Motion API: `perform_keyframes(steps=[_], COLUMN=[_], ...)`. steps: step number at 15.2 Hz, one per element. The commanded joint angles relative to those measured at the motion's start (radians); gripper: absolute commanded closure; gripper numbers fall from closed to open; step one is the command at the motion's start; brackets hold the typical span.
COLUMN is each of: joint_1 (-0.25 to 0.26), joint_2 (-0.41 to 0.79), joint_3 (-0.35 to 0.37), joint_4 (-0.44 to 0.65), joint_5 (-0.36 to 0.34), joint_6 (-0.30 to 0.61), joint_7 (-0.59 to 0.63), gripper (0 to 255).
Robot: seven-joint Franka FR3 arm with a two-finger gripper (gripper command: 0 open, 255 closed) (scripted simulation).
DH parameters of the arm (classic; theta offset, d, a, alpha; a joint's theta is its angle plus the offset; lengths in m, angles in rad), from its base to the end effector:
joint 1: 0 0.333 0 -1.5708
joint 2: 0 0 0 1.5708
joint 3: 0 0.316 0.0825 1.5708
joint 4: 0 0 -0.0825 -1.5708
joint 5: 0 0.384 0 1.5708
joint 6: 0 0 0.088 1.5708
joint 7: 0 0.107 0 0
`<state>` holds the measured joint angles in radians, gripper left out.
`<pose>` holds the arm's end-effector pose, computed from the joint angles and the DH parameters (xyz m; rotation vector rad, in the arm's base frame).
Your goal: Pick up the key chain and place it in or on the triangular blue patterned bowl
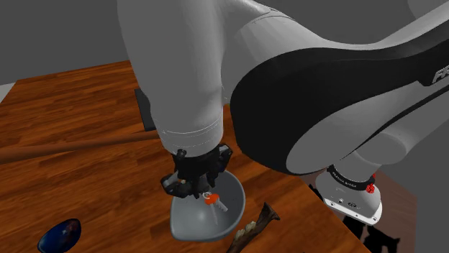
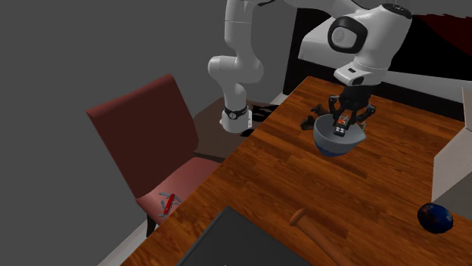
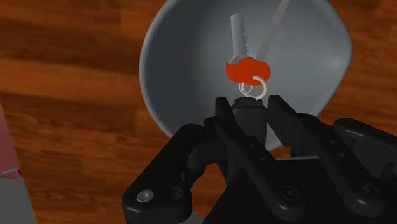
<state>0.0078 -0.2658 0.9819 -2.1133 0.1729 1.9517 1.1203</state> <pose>0.2500 0.4442 0.4740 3.0893 -0.3306 0.0774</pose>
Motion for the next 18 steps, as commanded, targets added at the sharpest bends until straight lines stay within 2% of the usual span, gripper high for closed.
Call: perform_keyframes(steps=[1,9,10,15,18], joint_1=[-0.003,-0.003,-0.003,-0.003,0.005], joint_2=[0.011,0.011,0.011,0.011,-0.020], joint_3=[0.011,0.011,0.011,0.011,-0.019], joint_4=[-0.030,-0.030,-0.030,-0.030,0.050], joint_5=[-0.006,-0.006,-0.006,-0.006,0.010], joint_6=[0.039,0.039,0.039,0.039,-0.065], joint_7=[0.006,0.006,0.006,0.006,-0.009], gripper=[255,255,0,0,0])
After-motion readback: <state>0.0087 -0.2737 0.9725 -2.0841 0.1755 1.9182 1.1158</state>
